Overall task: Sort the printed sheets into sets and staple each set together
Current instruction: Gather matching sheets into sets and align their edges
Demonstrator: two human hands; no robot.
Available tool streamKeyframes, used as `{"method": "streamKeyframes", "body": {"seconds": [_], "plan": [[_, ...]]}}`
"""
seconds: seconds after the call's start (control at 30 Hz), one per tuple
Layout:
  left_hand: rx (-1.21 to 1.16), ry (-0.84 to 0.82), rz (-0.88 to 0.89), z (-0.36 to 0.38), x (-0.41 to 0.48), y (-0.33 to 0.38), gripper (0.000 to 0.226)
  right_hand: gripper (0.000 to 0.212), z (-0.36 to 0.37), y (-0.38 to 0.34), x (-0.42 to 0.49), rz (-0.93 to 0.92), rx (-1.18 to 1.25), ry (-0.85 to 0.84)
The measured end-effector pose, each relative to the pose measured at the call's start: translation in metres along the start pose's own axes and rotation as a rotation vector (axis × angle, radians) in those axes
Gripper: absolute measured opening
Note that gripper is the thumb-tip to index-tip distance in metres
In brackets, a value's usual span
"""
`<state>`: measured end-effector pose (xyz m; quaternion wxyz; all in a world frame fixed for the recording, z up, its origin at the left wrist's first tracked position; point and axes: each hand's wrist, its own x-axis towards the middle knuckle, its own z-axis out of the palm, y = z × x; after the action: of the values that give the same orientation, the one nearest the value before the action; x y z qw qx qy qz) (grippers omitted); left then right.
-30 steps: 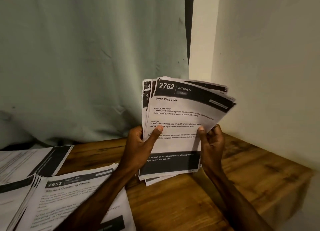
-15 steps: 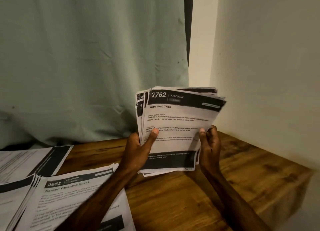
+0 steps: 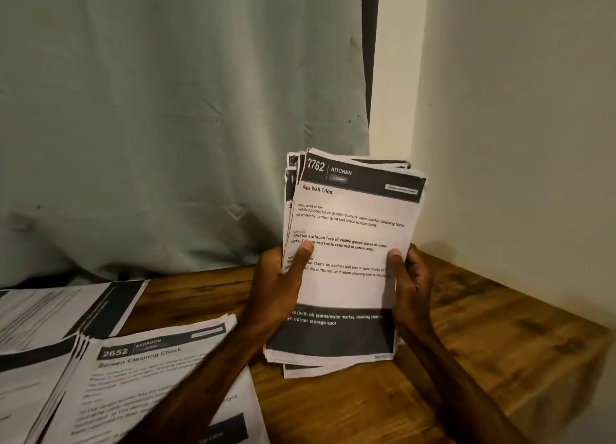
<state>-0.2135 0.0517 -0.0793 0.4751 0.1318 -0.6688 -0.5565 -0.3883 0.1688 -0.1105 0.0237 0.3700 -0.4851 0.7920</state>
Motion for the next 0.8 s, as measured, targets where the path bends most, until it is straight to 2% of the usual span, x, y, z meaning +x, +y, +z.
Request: {"method": "streamKeyframes", "body": {"seconds": [0.13, 0.27, 0.47, 0.67, 0.8], "plan": [[0.015, -0.039, -0.053, -0.014, 0.006, -0.002, 0.018, 0.029, 0.002, -0.010, 0.006, 0.235, 0.208, -0.100], [-0.016, -0.075, -0.120, -0.029, 0.008, -0.005, 0.011, 0.032, 0.001, -0.007, 0.010, 0.361, 0.216, -0.182], [-0.076, -0.069, -0.161, -0.045, 0.009, -0.014, 0.028, 0.036, -0.002, -0.001, 0.008, 0.391, 0.172, -0.227], [-0.056, -0.052, -0.149, -0.045, 0.004, -0.019, 0.017, 0.037, 0.000, 0.000, 0.008, 0.377, 0.123, -0.230], [-0.022, -0.069, -0.128, -0.045, 0.004, -0.021, 0.022, 0.038, 0.001, 0.001, 0.008, 0.371, 0.127, -0.230]]}}
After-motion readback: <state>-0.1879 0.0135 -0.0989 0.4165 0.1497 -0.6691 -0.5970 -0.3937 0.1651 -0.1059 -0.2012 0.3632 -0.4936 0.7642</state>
